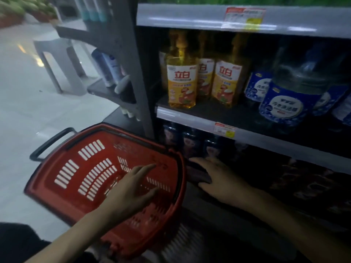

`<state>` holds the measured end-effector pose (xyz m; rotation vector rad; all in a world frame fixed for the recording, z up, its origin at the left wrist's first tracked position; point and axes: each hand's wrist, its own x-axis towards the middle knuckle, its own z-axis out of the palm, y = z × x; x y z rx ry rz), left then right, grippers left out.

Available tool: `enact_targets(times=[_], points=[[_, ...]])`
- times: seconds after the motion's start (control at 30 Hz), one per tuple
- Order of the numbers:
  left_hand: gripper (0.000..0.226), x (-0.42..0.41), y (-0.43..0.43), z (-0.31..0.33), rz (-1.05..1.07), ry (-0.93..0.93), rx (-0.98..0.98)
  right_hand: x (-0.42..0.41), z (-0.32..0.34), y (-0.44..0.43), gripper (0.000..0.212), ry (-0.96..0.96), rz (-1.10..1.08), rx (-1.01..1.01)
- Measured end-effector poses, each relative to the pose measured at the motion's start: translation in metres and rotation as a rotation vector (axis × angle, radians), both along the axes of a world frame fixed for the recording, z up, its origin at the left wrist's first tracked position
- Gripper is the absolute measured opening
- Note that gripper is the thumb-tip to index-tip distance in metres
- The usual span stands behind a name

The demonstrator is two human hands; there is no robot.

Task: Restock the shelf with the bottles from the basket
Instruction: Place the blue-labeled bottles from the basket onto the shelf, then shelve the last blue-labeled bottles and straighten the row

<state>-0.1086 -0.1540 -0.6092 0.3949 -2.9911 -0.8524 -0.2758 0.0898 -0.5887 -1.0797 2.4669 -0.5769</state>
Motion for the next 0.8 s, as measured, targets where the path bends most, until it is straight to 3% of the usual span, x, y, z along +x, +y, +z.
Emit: enact_targets(times=[0.13,0.23,0.3,0.4,0.53,0.67,0.8], points=[[0.081,0.021,0.011,-0.026,-0.005,-0.017,0.016,0.011,-0.021,-0.014,0.069,0.001,0.183,0.072],[0.084,0.031,0.021,-0.038,-0.035,-0.064,0.065,0.022,-0.033,-0.025,0.056,0.196,0.335,0.151],[0.088,0.042,0.026,-0.047,-0.098,-0.108,0.053,0.03,-0.032,-0.034,0.053,0.292,0.357,0.215],[0.091,0.052,0.019,-0.059,-0.193,-0.168,-0.044,0.033,-0.023,-0.048,0.051,0.281,0.323,0.234],[0.075,0.05,0.003,-0.055,-0.222,-0.218,-0.075,0.035,-0.016,-0.075,0.05,0.275,0.314,0.261],[0.057,0.052,-0.017,-0.034,-0.141,-0.308,-0.176,0.052,-0.026,-0.111,0.047,0.332,0.353,0.226],[0.056,0.062,-0.036,-0.025,0.057,-0.356,-0.298,0.051,-0.04,-0.14,0.069,0.288,0.435,0.171]])
